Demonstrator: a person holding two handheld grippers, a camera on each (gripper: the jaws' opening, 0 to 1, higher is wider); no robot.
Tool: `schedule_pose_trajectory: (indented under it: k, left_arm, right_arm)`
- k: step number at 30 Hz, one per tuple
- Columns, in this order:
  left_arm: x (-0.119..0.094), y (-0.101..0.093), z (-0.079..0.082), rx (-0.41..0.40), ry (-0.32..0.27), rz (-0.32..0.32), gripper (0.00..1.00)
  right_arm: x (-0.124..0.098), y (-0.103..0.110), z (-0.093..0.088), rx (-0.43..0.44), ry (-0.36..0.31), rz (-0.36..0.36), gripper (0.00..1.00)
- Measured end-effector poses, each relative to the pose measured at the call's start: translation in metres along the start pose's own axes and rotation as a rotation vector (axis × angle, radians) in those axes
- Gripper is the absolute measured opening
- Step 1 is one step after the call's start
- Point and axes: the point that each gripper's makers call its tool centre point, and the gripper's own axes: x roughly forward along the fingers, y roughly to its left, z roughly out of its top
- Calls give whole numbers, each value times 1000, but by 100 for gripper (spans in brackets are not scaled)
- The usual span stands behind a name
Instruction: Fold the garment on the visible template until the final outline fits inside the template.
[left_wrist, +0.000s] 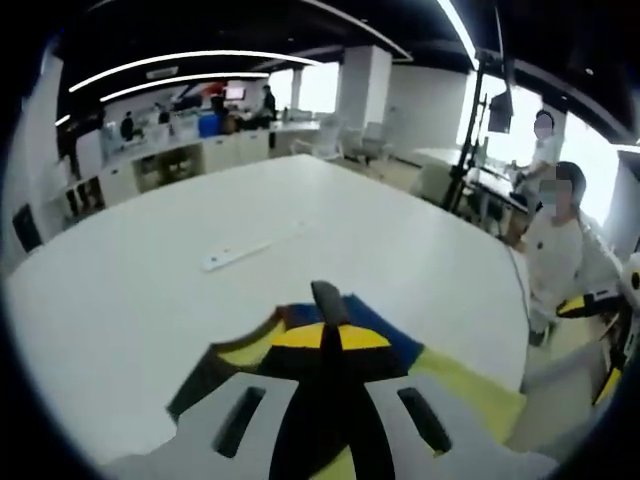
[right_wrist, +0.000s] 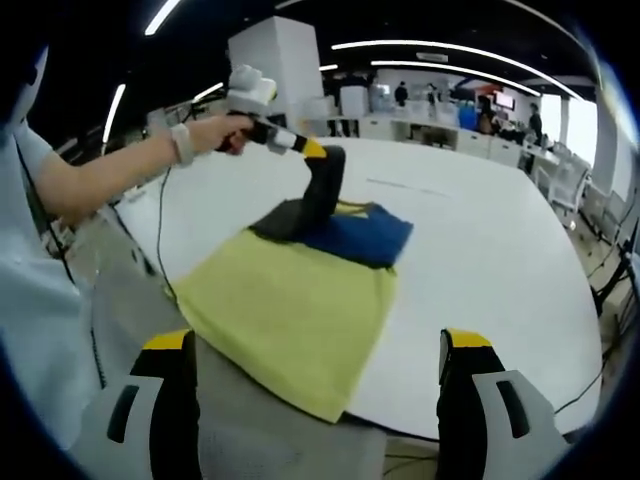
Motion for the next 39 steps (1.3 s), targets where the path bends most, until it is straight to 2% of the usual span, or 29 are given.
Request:
schedule_pose_trajectory:
  k: [18, 39]
  left_arm:
    - [30, -15, -19, -2, 64, -35, 0]
    - [62, -35, -50, -55, 147, -71, 0]
  right_arm:
    - [0, -1, -7, 26, 9, -5, 100]
    - [1, -4, -14, 51, 16, -8, 100]
